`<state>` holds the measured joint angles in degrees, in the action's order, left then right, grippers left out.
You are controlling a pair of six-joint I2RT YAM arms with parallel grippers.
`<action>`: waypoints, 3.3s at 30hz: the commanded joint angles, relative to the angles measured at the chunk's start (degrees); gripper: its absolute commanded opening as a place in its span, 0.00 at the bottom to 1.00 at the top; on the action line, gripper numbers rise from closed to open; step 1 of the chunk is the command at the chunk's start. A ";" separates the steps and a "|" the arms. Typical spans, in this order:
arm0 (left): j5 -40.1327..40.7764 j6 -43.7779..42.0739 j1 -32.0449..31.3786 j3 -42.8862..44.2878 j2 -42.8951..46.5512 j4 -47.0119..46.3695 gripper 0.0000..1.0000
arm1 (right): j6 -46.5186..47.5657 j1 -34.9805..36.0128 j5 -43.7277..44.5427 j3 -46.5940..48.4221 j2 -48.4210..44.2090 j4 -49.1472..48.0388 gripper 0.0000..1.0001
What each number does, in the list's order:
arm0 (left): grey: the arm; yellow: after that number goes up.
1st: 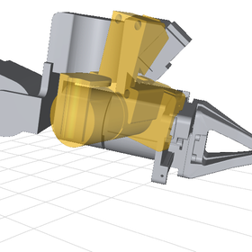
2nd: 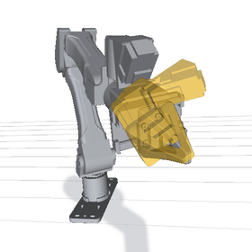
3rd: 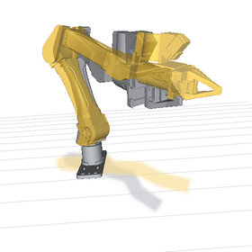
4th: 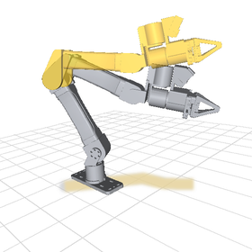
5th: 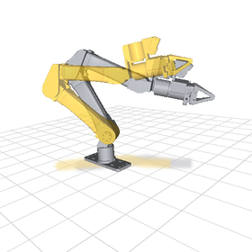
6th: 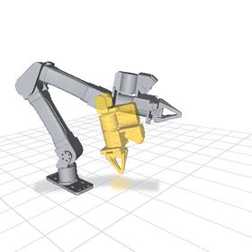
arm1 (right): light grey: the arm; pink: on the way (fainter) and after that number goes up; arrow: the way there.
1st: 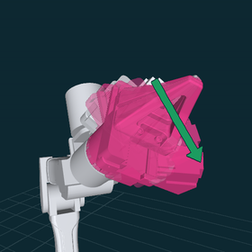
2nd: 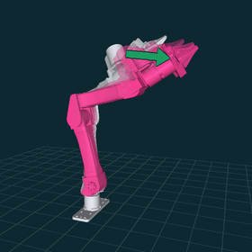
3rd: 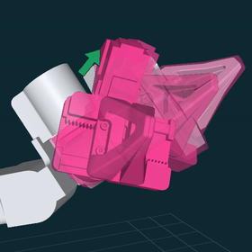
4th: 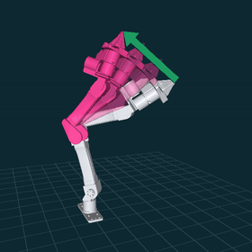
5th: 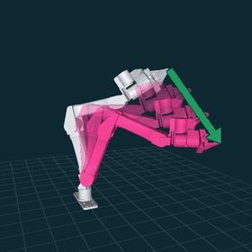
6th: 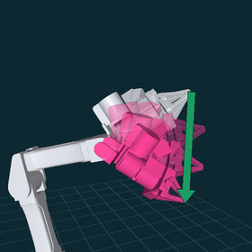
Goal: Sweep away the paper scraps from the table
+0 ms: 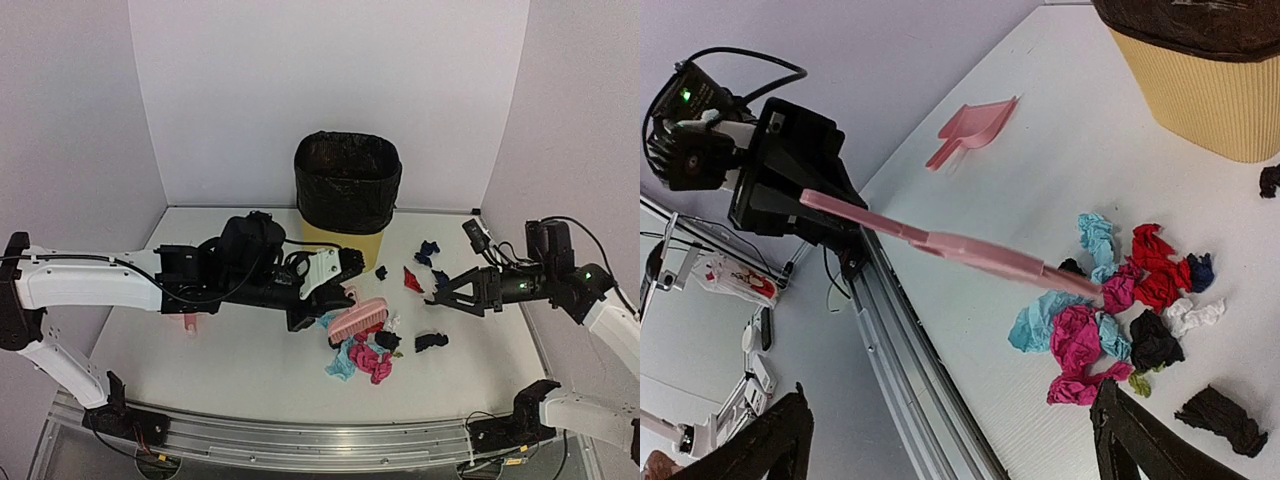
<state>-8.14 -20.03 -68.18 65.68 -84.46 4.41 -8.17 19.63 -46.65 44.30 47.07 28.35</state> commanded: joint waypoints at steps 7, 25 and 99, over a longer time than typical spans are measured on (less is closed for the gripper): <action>-13.08 9.93 0.37 2.26 -2.06 3.99 0.00 | 28.18 11.06 -7.80 13.41 21.02 8.33 0.89; -20.10 12.61 0.96 1.94 0.94 0.26 0.00 | 44.53 23.88 -6.46 19.65 33.92 22.40 0.81; 10.16 50.75 0.97 -25.32 -1.22 -63.87 0.96 | -26.31 26.87 25.57 -1.01 12.17 -51.44 0.00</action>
<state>1.26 26.47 -67.13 41.69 -84.51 -45.99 -30.14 46.56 -20.95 43.69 59.44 -16.13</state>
